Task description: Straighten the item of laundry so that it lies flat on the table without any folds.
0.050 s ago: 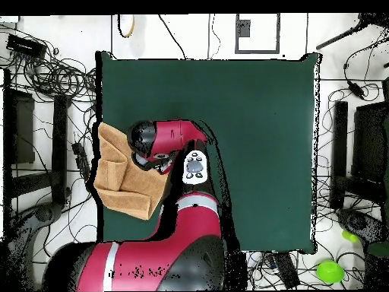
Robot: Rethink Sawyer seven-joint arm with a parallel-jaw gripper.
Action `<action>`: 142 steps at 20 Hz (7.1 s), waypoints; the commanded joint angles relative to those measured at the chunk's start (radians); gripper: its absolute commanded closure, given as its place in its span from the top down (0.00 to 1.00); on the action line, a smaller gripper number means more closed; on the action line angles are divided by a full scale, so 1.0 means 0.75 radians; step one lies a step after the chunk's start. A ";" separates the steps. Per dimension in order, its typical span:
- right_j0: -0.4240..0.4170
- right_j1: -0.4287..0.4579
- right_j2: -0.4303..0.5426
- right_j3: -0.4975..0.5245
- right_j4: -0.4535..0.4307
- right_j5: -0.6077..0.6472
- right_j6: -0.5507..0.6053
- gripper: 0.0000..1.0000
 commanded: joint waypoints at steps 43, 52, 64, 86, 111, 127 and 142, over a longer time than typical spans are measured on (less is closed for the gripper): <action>-0.082 0.163 -0.085 -0.030 -0.556 -0.234 -0.176 0.00; -0.116 0.144 -0.067 -0.021 -0.634 -0.237 -0.186 0.00; -0.192 0.107 -0.043 -0.024 -0.770 -0.235 -0.257 0.00; -0.351 0.070 0.018 -0.018 -1.038 -0.313 -0.375 0.00; -0.528 -0.163 0.217 0.176 -0.952 -0.259 -0.585 0.00; -0.869 -0.382 0.573 0.388 -0.679 -0.153 -0.898 0.00; -1.268 -0.089 1.018 0.515 -0.424 -0.165 -1.162 0.00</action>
